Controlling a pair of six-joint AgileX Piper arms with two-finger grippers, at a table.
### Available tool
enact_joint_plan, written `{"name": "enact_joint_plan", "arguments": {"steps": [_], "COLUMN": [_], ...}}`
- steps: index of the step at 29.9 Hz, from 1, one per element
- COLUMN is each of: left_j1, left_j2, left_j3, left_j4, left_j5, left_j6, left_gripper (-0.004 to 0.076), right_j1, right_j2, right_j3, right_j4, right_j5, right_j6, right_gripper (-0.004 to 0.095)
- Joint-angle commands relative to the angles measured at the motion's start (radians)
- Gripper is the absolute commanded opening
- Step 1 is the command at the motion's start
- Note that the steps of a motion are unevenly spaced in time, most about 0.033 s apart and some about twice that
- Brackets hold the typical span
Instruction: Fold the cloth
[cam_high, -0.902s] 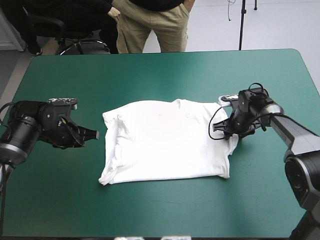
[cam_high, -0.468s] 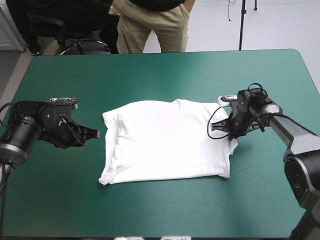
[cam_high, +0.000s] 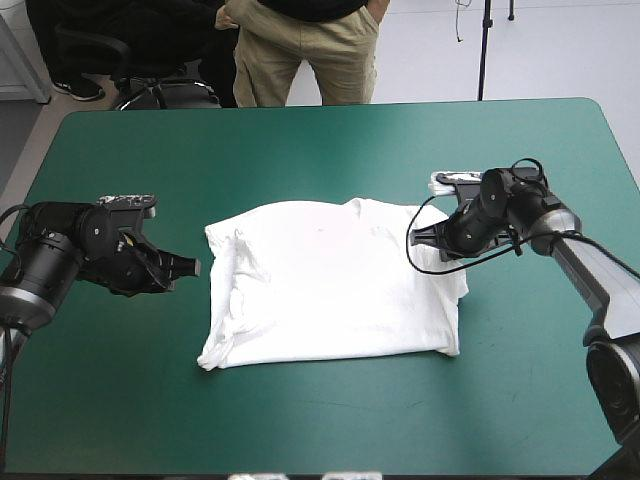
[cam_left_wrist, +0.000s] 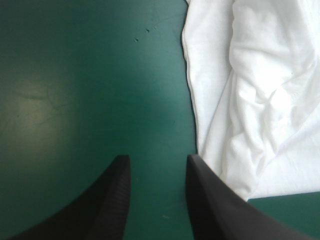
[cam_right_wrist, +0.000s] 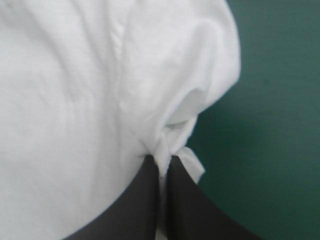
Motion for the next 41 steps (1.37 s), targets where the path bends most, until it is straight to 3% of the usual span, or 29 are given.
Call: {"name": "enact_joint_plan", "arguments": {"steps": [1, 9, 15, 18, 22, 24, 28, 34, 41], "left_j1": [-0.001, -0.001, -0.001, -0.001, -0.001, -0.001, -0.001, -0.001, -0.112], "left_j2": [-0.03, -0.03, -0.03, -0.03, -0.03, -0.03, -0.03, -0.03, -0.056], "left_j3": [-0.03, -0.03, -0.03, -0.03, -0.03, -0.03, -0.03, -0.03, 0.07], "left_j4": [-0.024, -0.028, -0.042, -0.049, -0.053, -0.053, -0.053, -0.058, -0.049], "left_j5": [-0.024, -0.026, -0.026, -0.026, -0.026, -0.024, -0.02, -0.008, -0.051], "left_j6": [0.0, 0.0, 0.0, 0.0, 0.0, 0.0, 0.0, -0.005, -0.068], "left_gripper": [0.0256, 0.0249, 0.0249, 0.0249, 0.0249, 0.0249, 0.0249, 0.0249, 0.0252], "right_j1": [0.063, 0.197, 0.211, 0.211, 0.211, 0.211, 0.211, 0.211, 0.191], "right_j2": [-0.033, 0.033, 0.084, 0.084, 0.08, 0.067, -0.007, -0.134, -0.303], "right_j3": [-0.034, -0.034, -0.038, -0.04, -0.08, -0.102, -0.119, -0.112, 0.069], "right_j4": [0.041, 0.072, 0.145, 0.168, 0.217, 0.219, 0.148, -0.018, -0.097], "right_j5": [-0.04, -0.096, -0.086, -0.068, -0.002, 0.011, 0.016, 0.11, 0.118], "right_j6": [-0.026, -0.024, -0.036, -0.048, -0.089, -0.11, -0.091, -0.033, 0.055], "right_gripper": [-0.0015, -0.0015, 0.0015, 0.016, 0.0488, 0.0552, 0.0497, 0.0469, 0.0468]}}
